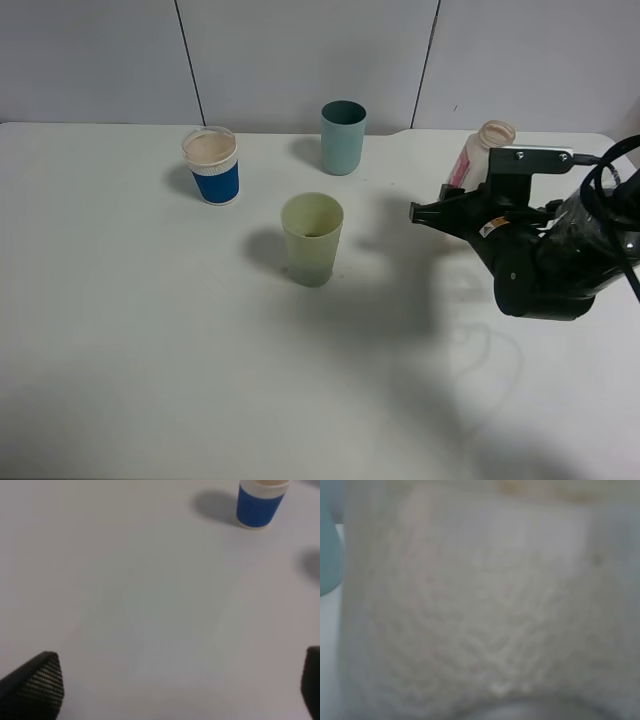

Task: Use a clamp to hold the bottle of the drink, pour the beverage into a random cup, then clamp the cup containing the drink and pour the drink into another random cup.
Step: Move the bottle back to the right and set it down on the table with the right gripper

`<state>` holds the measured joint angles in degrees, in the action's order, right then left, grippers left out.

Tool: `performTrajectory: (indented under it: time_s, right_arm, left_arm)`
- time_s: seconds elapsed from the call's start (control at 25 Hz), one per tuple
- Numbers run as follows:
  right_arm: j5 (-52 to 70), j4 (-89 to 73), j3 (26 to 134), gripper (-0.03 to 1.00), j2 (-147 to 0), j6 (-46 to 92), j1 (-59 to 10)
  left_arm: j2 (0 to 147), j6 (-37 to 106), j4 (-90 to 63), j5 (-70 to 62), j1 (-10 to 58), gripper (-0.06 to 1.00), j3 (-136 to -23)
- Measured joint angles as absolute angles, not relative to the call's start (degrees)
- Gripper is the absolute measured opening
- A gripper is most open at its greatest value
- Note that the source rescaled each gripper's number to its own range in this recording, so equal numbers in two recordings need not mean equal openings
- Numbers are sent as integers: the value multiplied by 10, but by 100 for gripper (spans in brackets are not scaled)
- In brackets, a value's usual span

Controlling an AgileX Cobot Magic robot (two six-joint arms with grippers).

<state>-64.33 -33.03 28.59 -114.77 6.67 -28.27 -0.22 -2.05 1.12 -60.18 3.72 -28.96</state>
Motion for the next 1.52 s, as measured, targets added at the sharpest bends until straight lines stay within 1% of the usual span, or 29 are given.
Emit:
performTrajectory:
  time_s: [0.48,1.0,1.4,1.52]
  right_arm:
    - [-594,-345,286,0,-1148,67,-283]
    - [-586,-345,286,0,-1148,94,-283]
    - [-594,-329,286,0,-1151,106,-249]
    - [-617,-313,286,0,-1179,106,-244]
  left_arm:
    - [-2,-20,11,-602,37,100,-290]
    - [-2,-20,11,-602,37,100,-290]
    - [-2,-20,11,-602,37,100,-290]
    - [-2,-20,11,-602,37,100,-290]
